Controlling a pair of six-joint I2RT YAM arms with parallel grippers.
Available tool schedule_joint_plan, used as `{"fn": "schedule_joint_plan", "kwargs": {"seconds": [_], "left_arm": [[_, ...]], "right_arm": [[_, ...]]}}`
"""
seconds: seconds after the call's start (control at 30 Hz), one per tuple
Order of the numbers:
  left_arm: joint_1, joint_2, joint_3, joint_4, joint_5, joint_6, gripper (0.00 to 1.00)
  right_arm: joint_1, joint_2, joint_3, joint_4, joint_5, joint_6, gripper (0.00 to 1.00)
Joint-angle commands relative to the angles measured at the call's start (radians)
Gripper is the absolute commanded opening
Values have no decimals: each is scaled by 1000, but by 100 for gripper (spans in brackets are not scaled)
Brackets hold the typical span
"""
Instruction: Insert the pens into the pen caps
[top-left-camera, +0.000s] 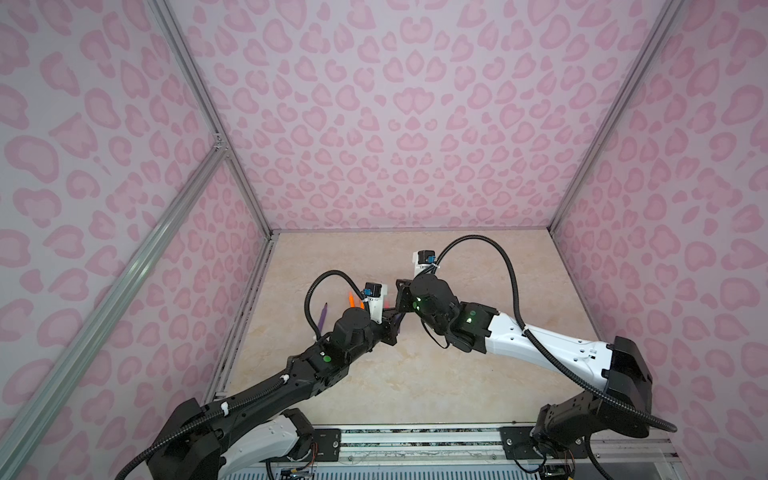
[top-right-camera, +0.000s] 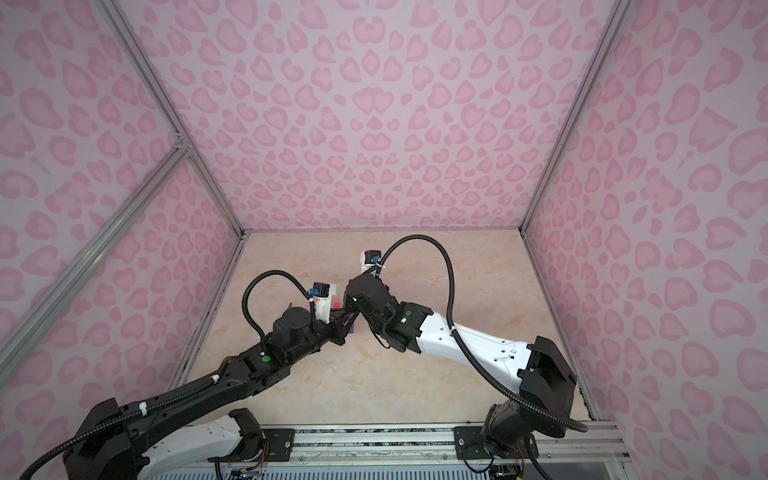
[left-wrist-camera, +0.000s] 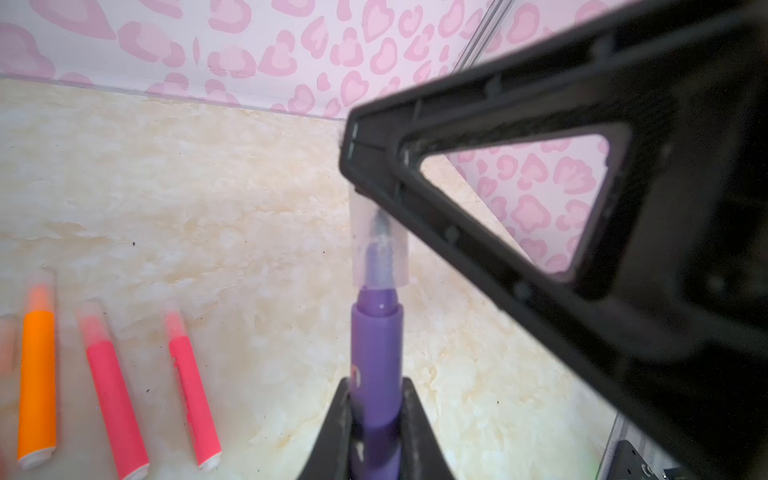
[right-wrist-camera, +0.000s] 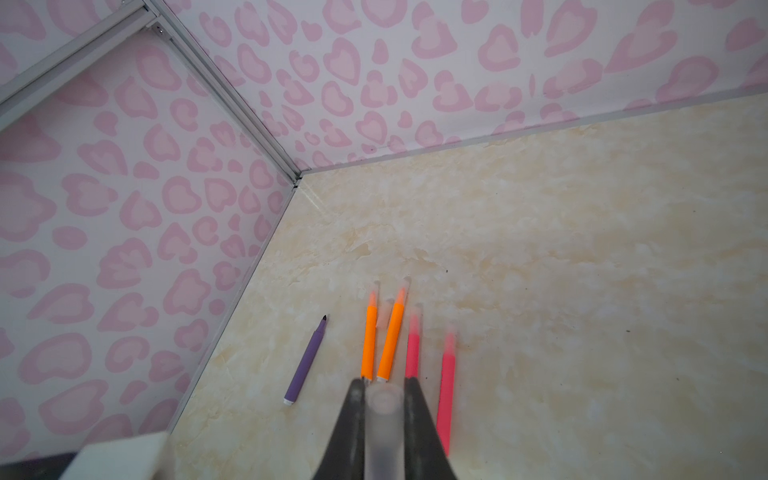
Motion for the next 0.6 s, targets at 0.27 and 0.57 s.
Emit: {"fn": "schedule_joint_plan", "kwargs": {"seconds": [0.27,0.57], "left_arm": [[37,-14,-17,53,13,-39,3],[71,-37,-46,111,104,-63,3]], "right_arm": [[2,-89,-171,143,-93,-1,0],[-32,-195,-371,383,-219,-3,0]]}}
